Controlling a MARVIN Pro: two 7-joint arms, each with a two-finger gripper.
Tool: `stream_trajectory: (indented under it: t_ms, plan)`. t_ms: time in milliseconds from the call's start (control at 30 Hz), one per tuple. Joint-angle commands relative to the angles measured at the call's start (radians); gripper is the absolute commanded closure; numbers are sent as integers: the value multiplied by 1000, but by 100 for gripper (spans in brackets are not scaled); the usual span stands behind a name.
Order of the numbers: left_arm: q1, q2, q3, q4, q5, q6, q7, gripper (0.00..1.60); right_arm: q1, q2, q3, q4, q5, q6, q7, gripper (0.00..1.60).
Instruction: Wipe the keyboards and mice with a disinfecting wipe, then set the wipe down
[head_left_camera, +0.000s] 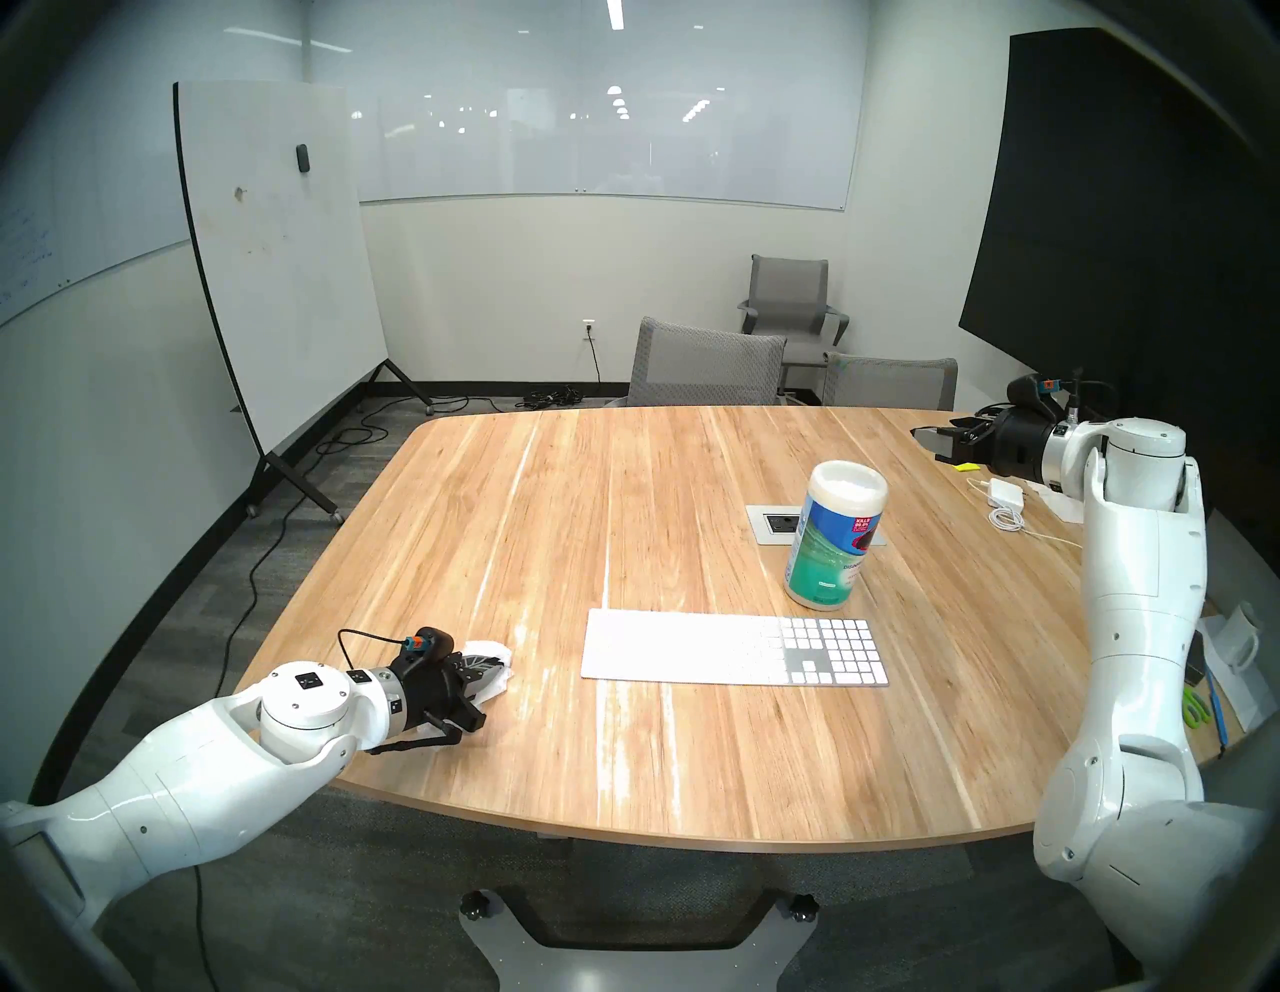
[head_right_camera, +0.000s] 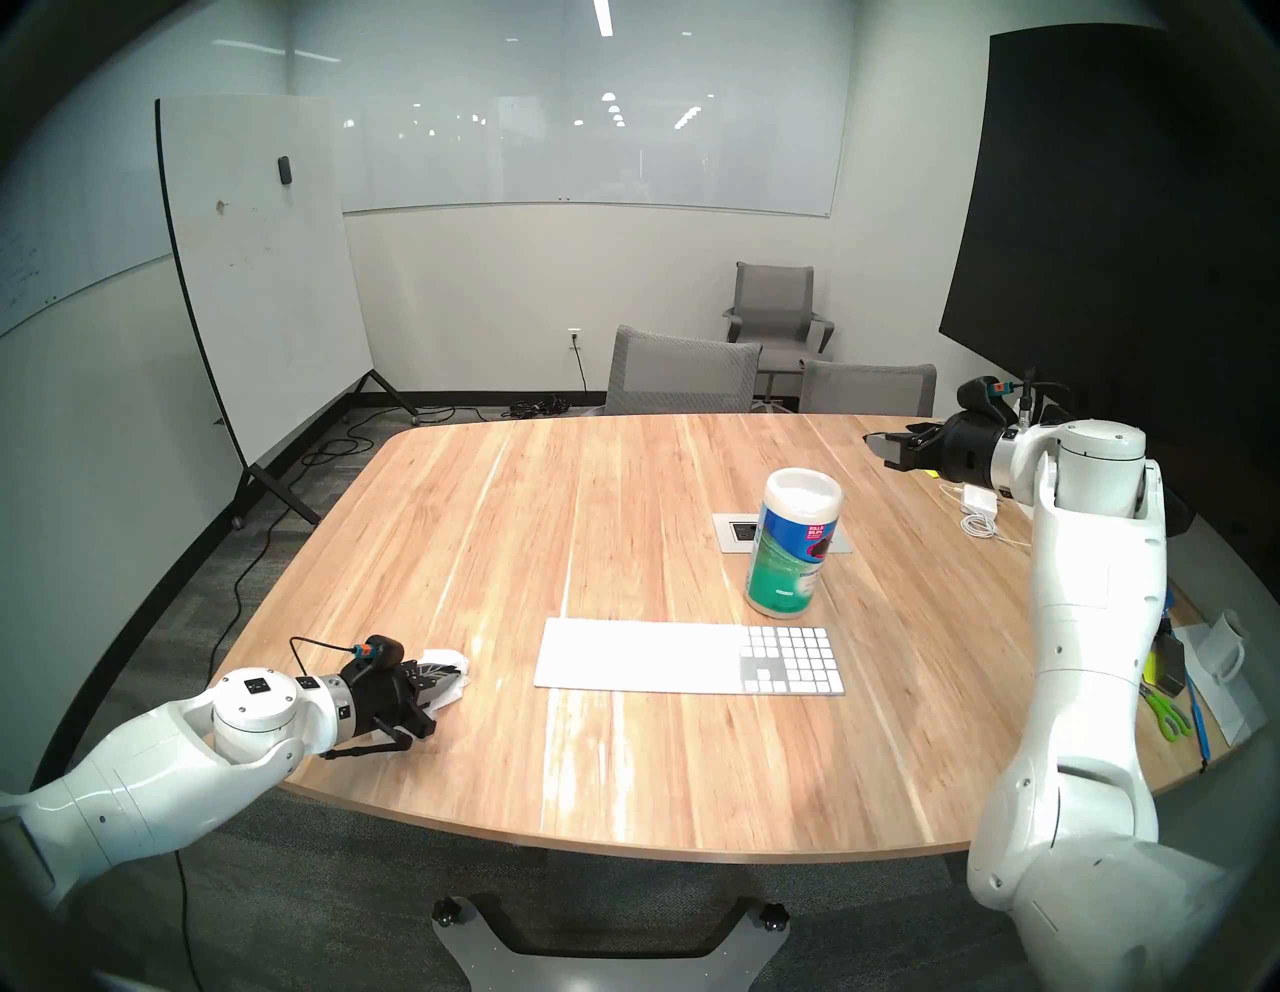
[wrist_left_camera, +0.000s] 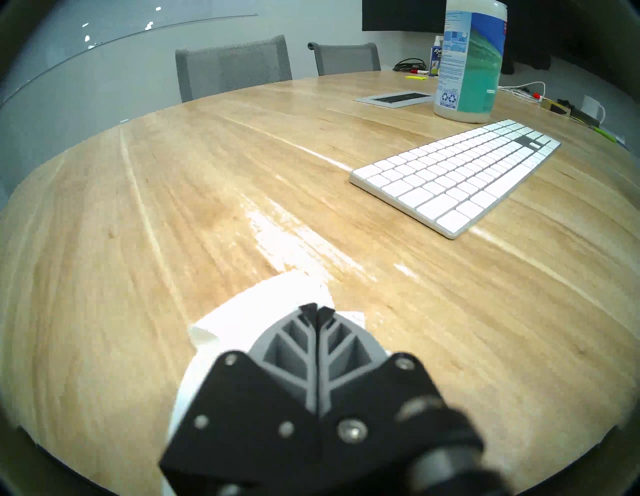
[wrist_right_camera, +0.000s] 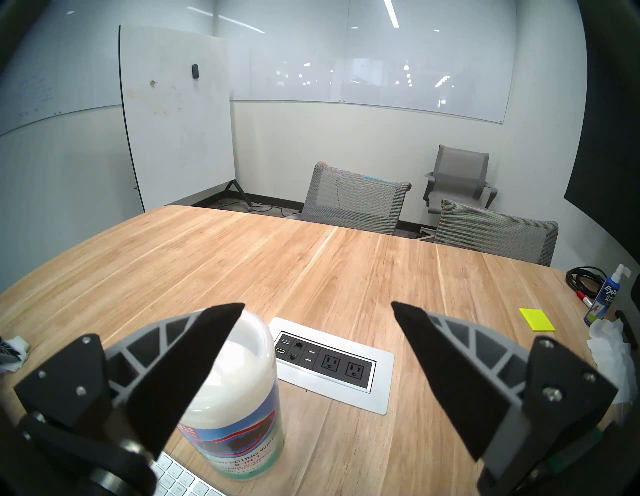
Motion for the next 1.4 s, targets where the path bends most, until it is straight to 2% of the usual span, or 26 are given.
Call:
stream_trajectory:
  t_ms: [0,133,267,333,400,500,567,600,633,667,867,967,1367]
  plan:
    - [-98,-67,-20,11,-15,23,-12,160,18,2,-1,-18,2,-2,-1,0]
    - [-99,-46,-49,-23,-40,19,-19,160,18,2,-1,-17,2,-2,0,0]
    - [-99,-22,-91,-115,-77,29,-26,160,18,2,-1,-17,2,-2,0,0]
    - [-101,-24,-101,-125,-89,26,-38,160,18,2,-1,-17,2,-2,0,0]
    - [-81,-12,-125,-172,-121,27,-33,160,18,2,-1,-17,2,-2,0,0]
    - [-75,-6,-137,-187,-137,22,-39,160,18,2,-1,-17,2,-2,0,0]
    - [-25,27,-180,-237,-192,32,-6,160,18,2,-1,-18,2,-2,-1,0]
    - [-25,27,-180,-237,-192,32,-6,160,18,2,-1,-18,2,-2,-1,0]
    - [12,58,-216,-276,-229,38,21,160,18,2,-1,-18,2,-2,-1,0]
    - [11,59,-223,-261,-239,28,10,160,18,2,-1,-18,2,-2,-1,0]
    - [84,110,-312,-371,-335,27,69,160,18,2,-1,-18,2,-1,-1,0]
    - [109,124,-348,-392,-372,26,95,160,18,1,-1,-19,2,-1,-1,0]
    - [107,177,-447,-469,-465,79,140,160,18,1,-1,-19,2,-1,-1,0]
